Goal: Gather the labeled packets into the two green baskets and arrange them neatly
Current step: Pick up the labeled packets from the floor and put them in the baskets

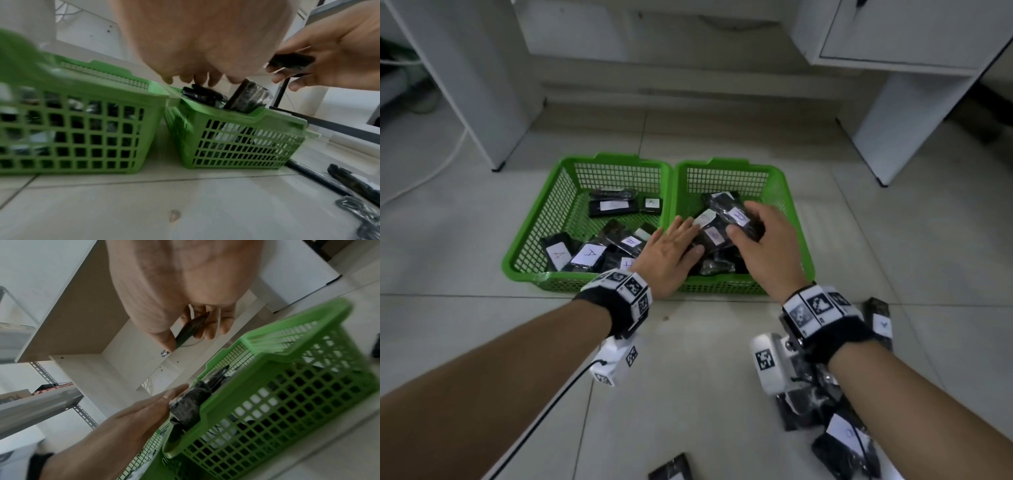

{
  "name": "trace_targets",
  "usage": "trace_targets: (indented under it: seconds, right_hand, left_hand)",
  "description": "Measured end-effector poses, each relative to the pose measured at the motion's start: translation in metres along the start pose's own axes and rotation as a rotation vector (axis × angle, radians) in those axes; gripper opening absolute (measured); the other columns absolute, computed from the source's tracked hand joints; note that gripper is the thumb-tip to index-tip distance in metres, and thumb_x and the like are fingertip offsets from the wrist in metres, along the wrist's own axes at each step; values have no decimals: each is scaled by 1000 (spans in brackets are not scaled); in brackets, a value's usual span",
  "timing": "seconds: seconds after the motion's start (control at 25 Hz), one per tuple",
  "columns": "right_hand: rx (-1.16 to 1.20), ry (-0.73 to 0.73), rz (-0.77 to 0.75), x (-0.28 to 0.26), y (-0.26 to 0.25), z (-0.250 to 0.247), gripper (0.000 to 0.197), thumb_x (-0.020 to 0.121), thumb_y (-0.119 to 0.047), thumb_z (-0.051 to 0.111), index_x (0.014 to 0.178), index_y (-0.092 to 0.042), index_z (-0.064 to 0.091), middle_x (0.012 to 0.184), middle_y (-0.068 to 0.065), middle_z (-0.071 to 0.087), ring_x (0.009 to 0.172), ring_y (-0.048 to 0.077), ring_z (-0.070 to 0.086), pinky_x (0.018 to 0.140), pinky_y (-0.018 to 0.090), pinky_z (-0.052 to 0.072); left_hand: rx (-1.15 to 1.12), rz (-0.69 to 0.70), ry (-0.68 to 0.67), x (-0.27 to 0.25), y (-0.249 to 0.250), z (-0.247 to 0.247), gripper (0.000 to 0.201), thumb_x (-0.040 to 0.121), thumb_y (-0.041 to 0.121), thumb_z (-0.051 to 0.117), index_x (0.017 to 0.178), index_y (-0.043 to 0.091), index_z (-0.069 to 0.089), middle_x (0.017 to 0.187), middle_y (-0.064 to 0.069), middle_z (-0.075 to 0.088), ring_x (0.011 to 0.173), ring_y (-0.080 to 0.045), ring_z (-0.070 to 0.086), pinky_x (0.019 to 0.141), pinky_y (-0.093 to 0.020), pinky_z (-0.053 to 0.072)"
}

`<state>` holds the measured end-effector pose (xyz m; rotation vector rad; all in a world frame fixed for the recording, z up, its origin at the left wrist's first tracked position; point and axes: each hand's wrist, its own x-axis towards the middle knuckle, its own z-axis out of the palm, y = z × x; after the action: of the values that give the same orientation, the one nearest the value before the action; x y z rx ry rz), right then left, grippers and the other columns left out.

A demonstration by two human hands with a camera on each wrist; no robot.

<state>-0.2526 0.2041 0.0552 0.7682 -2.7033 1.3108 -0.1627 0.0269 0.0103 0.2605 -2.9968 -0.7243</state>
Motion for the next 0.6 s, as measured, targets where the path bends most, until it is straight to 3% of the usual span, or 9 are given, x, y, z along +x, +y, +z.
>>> trace_targets:
  seconds: [0.12,0.24,0.32,0.44,0.52,0.6]
  right_hand:
    - [-69,-45,-76,16,-24,32,40,78,-36,79,115,-28,64,109,-7,67,107,18,58,93,37,49]
    - [-267,-211,-182,18,-58,71,24,76,-35,80,94,-28,66,90,-7,68,101,23,58,93,40,46]
    - [-370,-331,-229,10,-79,101,23,79,-37,80,93,-27,65,87,-8,65,105,23,56,96,40,39]
    - [-498,-420,-268,-1,-91,129,34,80,-55,76,94,-26,64,93,-6,69,111,24,56,99,43,33]
    - [-492,-440,-263,-8,-89,127,35,84,-60,70,91,-27,64,98,-6,70,111,23,55,99,43,31]
    - [-383,-382,-276,-16,-82,108,28,89,-55,67,90,-27,66,98,-8,69,108,20,55,99,41,31]
  left_hand:
    - [126,-130,164,-27,-32,-25,54,102,47,27,142,17,48,160,-3,32,151,-21,18,122,-46,18]
    - [281,-309,320,-70,-57,-38,54,97,46,25,132,15,54,149,-7,45,144,-28,29,117,-49,21]
    - [248,-379,306,-101,-69,-32,62,96,49,20,141,14,45,157,-9,33,149,-30,20,120,-51,15]
    - [214,-344,210,-123,-80,-20,69,97,55,13,151,16,28,165,-7,14,153,-26,5,123,-49,9]
    - [220,-314,200,-125,-83,-19,68,98,54,17,153,16,23,166,-7,11,154,-25,3,124,-48,7]
    - [207,-312,229,-123,-80,-22,66,97,50,27,152,14,25,165,-8,14,153,-27,6,123,-49,10]
